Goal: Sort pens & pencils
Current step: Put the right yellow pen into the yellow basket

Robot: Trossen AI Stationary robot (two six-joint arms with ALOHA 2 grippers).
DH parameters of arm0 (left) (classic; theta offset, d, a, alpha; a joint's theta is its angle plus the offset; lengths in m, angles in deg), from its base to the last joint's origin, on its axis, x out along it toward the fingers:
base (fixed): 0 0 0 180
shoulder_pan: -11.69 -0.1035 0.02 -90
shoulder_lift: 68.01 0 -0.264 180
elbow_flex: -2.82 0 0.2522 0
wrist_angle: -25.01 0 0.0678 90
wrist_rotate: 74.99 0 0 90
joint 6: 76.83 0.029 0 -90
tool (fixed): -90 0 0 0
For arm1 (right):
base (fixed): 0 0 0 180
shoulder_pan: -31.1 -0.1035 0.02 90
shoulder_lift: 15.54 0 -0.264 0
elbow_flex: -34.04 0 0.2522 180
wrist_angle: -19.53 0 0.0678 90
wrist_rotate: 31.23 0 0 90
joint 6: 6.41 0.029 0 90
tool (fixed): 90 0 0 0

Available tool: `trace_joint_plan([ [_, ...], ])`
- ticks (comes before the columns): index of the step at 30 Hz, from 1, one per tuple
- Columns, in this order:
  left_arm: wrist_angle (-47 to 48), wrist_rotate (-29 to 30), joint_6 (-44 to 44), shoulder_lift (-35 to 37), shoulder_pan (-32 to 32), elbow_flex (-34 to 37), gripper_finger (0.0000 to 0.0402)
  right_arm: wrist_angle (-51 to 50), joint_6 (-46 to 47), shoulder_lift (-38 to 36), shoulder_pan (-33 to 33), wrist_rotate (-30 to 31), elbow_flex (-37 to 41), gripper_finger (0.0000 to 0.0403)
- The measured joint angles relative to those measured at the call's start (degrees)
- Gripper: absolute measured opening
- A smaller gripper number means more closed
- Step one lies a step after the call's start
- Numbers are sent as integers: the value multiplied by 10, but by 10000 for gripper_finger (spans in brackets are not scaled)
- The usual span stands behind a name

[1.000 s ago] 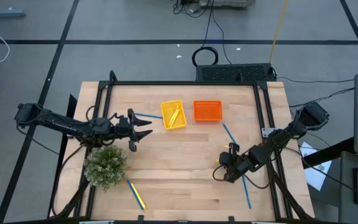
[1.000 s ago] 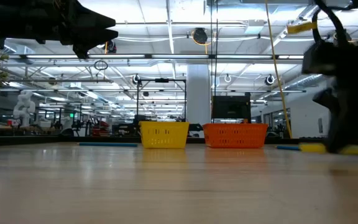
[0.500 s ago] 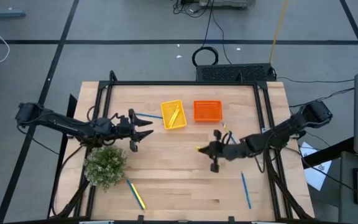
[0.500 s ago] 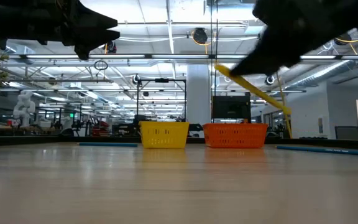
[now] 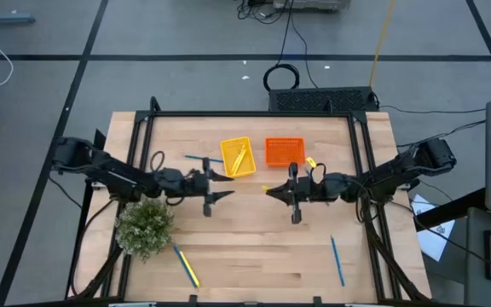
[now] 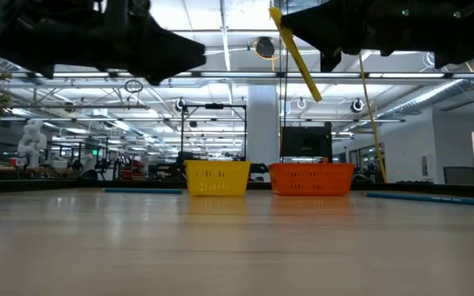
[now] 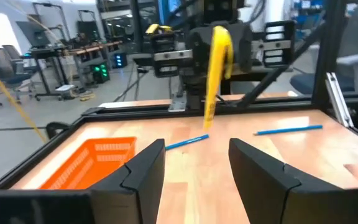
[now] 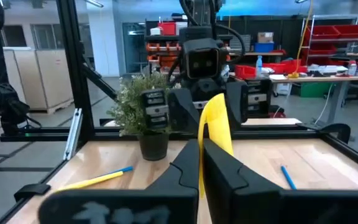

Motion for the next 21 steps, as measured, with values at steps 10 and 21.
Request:
trace_joint_plan([
  [10,3,-13,-14,-22,0,-25,184,10,10,0,0,-1,11,0],
  [21,3,-43,-22,-163,0,-136,184,161,-6,83,0,-16,11,0],
])
